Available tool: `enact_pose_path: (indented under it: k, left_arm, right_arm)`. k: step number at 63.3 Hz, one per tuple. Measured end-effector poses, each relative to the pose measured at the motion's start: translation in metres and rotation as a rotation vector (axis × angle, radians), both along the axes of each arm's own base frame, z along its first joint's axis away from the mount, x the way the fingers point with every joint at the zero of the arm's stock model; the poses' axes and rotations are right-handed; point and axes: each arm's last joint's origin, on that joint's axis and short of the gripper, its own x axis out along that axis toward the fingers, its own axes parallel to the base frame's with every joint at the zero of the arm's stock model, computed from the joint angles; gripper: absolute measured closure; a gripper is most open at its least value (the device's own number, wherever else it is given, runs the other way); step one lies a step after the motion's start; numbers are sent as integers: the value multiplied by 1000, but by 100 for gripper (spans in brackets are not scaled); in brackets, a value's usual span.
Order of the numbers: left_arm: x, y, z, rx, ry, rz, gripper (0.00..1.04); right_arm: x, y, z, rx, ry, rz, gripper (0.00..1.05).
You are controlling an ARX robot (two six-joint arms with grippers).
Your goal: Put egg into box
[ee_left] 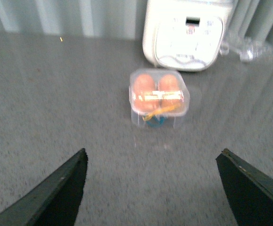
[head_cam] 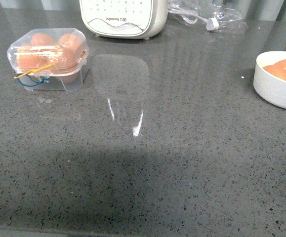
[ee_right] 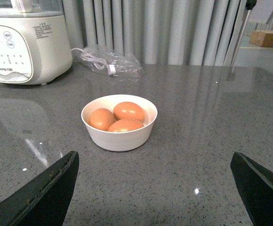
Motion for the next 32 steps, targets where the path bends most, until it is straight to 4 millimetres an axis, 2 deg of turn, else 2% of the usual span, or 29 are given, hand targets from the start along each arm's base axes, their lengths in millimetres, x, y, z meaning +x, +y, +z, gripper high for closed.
enact_pose_path:
  k: [12, 24, 26, 32]
  left_arm:
    - [1, 8, -19, 23, -5, 10, 65]
    - [0, 19, -26, 31, -12, -1, 97]
    - [0, 20, -27, 29, -12, 10, 102]
    - [0, 22, -31, 33, -9, 29, 101]
  right_arm:
    - [0, 0, 0, 0, 0, 2, 7]
    - [0, 0, 0, 0, 0, 3, 7]
    - [0, 0, 0, 0, 0, 3, 7]
    - [0, 0, 0, 0, 0, 2, 7]
